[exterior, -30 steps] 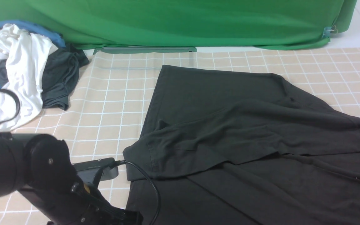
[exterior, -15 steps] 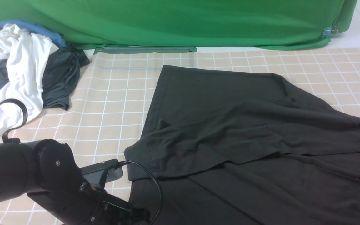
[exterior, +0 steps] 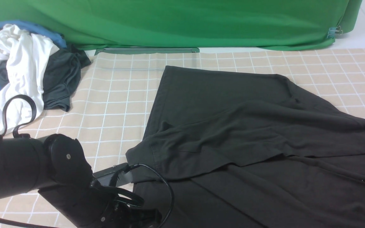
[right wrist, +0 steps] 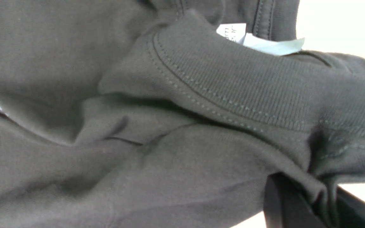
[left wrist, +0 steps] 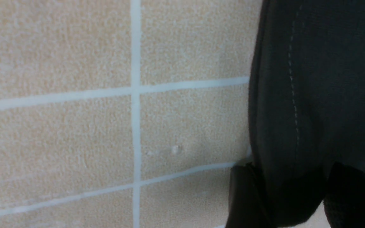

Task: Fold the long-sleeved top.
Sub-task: Use both arms simultaneously to clamp the lower edge of the clothing fabric

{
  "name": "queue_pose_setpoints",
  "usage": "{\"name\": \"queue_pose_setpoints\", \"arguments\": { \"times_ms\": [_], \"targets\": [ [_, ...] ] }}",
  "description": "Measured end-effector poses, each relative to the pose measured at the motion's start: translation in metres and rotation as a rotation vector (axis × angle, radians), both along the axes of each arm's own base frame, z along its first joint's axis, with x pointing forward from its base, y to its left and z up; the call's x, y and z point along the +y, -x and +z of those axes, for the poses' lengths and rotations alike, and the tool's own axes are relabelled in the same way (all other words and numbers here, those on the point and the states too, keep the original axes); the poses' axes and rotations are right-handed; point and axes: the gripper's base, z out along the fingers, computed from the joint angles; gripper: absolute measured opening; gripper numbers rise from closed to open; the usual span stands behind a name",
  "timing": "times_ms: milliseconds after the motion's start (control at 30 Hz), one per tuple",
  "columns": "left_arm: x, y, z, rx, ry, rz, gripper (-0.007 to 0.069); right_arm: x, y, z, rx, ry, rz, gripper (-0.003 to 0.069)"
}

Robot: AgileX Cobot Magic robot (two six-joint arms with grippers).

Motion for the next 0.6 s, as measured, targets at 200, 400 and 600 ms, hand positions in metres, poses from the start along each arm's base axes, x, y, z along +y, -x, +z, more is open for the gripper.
{"name": "queue_pose_setpoints", "arguments": {
  "times_ms": [200,400,600],
  "targets": [
    [-0.0001,-0.0023,-0.0002,-0.023,0.001,0.010,0.0302,0.0000,0.0000,0.0000,0.000,0.000,0.000,0.0076],
    [0.0010,-0.0074,-0.0010,-0.083,-0.013,0.013,0.0123,0.0000,-0.0001,0.0000,-0.001,0.000,0.000,0.0076],
    [0.0029,-0.0070,-0.0002,-0.093,-0.031,-0.017,0.0020,0.0001,0.0003,0.0000,0.003,-0.001,-0.001,0.0076]
  ]
}}
